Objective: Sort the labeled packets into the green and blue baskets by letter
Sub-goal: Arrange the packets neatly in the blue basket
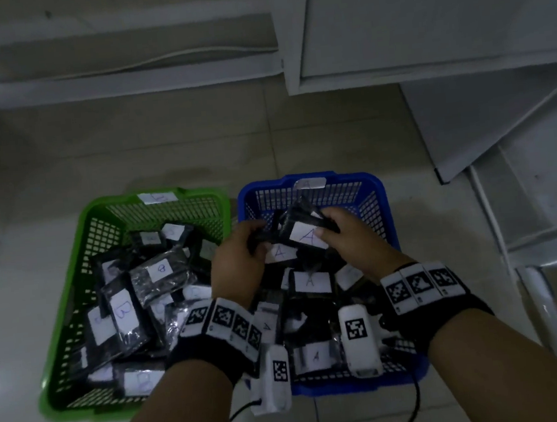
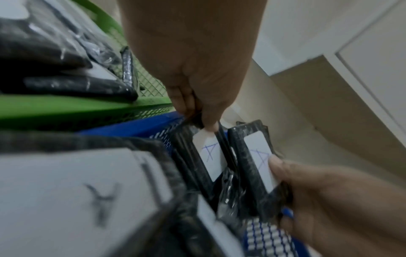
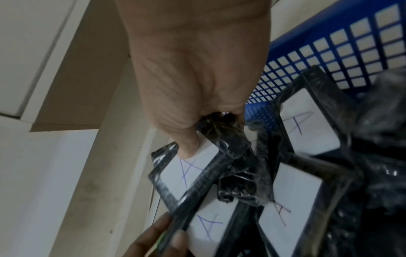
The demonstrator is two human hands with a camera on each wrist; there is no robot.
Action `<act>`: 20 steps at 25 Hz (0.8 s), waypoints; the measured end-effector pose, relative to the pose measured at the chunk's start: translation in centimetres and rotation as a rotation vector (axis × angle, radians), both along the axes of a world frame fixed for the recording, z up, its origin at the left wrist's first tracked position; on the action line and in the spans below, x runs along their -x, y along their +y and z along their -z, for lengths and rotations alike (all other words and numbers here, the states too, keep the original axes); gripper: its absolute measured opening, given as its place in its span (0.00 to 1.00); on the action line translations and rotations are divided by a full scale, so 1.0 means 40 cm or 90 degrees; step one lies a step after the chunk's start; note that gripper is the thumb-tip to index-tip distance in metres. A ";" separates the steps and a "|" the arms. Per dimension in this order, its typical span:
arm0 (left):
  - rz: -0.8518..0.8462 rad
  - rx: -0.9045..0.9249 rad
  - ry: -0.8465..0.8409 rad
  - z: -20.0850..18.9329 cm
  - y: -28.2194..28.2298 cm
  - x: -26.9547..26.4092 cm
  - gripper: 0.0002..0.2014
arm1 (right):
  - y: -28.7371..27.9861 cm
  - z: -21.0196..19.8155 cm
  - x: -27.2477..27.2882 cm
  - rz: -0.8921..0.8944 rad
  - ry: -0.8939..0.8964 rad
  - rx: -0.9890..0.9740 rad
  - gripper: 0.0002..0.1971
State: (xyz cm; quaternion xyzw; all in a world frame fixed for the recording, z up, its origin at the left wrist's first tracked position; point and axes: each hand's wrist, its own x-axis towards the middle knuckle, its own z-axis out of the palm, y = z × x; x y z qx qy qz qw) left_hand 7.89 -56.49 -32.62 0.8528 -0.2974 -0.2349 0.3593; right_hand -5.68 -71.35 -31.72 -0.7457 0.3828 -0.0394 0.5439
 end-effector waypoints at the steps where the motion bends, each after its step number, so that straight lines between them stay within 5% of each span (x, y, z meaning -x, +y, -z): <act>1: -0.040 0.015 0.030 -0.010 -0.006 0.010 0.16 | -0.008 0.000 0.007 -0.048 -0.013 0.001 0.15; 5: -0.028 0.081 0.214 -0.029 -0.043 0.032 0.07 | -0.031 0.005 0.062 -0.256 0.045 0.065 0.16; 8: 0.020 0.080 0.292 -0.025 -0.052 0.033 0.06 | -0.021 0.006 0.098 -0.267 0.098 0.114 0.17; 11: 0.003 0.089 0.266 -0.008 -0.061 0.028 0.07 | -0.029 -0.017 0.102 -0.203 0.113 0.092 0.16; 15: -0.046 0.020 0.190 0.019 -0.087 0.005 0.09 | -0.028 -0.044 0.088 0.027 0.038 0.097 0.14; 20: 0.082 -0.128 0.114 0.053 -0.155 0.041 0.18 | -0.036 -0.037 0.094 0.160 -0.086 0.016 0.10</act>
